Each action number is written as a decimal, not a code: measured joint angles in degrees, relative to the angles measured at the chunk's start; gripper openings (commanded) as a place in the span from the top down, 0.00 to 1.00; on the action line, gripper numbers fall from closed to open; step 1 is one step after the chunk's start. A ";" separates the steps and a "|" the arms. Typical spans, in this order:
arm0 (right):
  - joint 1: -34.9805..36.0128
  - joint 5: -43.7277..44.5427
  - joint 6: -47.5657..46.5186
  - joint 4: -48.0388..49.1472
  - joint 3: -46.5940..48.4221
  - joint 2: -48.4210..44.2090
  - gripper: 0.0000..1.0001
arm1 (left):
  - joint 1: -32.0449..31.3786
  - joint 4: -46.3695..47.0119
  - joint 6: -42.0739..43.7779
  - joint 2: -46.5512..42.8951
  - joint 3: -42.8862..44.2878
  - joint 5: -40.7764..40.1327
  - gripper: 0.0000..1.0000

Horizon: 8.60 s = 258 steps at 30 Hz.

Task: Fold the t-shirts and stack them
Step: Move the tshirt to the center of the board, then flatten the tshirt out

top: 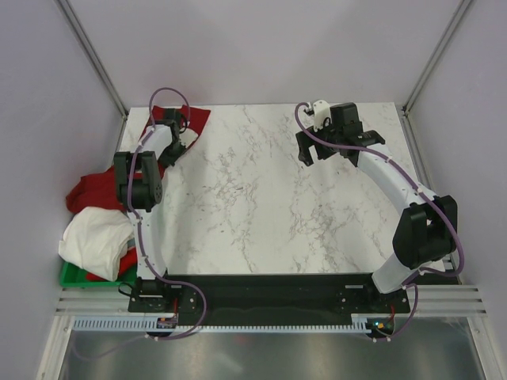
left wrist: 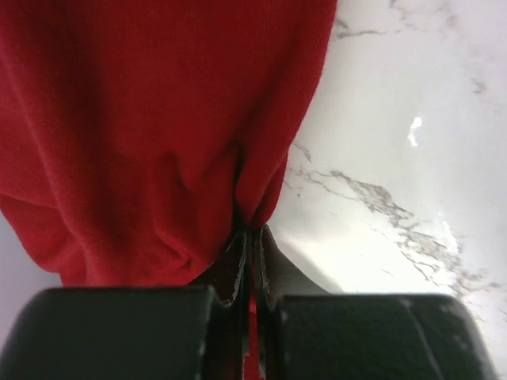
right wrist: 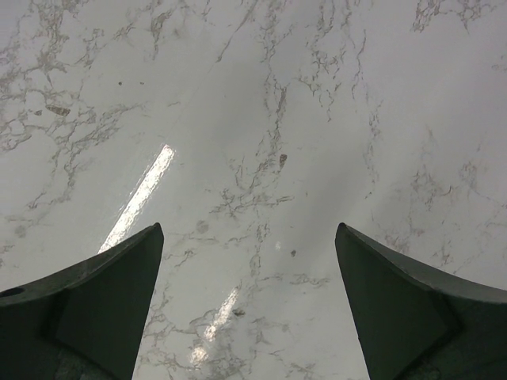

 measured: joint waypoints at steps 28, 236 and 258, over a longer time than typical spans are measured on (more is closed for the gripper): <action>-0.02 -0.39 -2.82 -0.96 0.79 -3.50 0.02 | -16.02 -9.70 -2.19 -25.44 31.23 37.11 0.98; 0.46 14.99 -29.70 -8.50 14.93 -3.32 1.00 | -8.48 -0.55 -24.55 5.07 11.58 39.06 0.46; -1.44 14.93 -28.50 -8.57 12.35 -3.67 1.00 | -13.46 -0.39 -23.34 9.20 17.09 36.68 0.55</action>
